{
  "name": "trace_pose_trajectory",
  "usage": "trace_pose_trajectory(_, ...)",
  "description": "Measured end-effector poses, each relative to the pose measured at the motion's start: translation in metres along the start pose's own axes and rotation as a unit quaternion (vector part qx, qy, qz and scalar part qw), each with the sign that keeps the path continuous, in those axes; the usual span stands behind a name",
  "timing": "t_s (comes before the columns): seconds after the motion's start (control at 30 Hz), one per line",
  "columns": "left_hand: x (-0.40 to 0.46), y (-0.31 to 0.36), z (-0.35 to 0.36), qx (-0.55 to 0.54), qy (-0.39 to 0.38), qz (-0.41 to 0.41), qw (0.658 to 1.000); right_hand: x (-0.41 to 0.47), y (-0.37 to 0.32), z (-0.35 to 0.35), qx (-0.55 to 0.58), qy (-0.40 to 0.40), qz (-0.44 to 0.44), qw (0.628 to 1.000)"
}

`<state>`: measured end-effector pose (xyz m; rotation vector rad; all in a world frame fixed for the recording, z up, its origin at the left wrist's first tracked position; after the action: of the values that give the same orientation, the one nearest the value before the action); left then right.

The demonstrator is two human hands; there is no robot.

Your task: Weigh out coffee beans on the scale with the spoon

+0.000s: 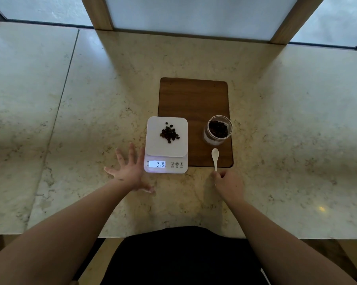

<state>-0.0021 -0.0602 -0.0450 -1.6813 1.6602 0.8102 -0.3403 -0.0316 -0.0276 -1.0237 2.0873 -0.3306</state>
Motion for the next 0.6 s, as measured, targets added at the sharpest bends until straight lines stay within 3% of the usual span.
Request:
trace_pose_trajectory(0.13,0.000,-0.002,0.001,0.002,0.011,0.005,1.000,-0.011,-0.015,-0.009,0.024,0.054,-0.041,0.997)
trace_pose_trajectory(0.3,0.000,0.000,-0.017,-0.042,0.042,0.045,0.997,-0.033,-0.056,0.016,0.011,-0.062,-0.202,0.977)
trace_pose_trajectory(0.4,-0.016,0.013,-0.043,-0.068,0.144,0.065,0.985,-0.040,-0.081,0.019,-0.053,-0.053,-0.290,0.954)
trace_pose_trajectory(0.5,-0.040,0.041,-0.072,-0.036,0.276,0.135,0.951,-0.036,-0.108,0.013,-0.101,-0.019,-0.308,0.946)
trace_pose_trajectory(0.6,-0.042,0.069,-0.097,-0.023,0.271,0.158,0.949,-0.020,-0.146,0.001,-0.131,-0.034,-0.306,0.942)
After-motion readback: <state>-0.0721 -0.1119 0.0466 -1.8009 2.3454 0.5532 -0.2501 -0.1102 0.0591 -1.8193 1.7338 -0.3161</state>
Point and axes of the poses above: each hand's wrist, its own x-axis towards the middle knuckle, its own z-axis out of the palm, y = z × x, the point moved 7 cm from there along x, towards the middle knuckle, and after that the axes turned 10 degrees about x, right-handed, at the moved point
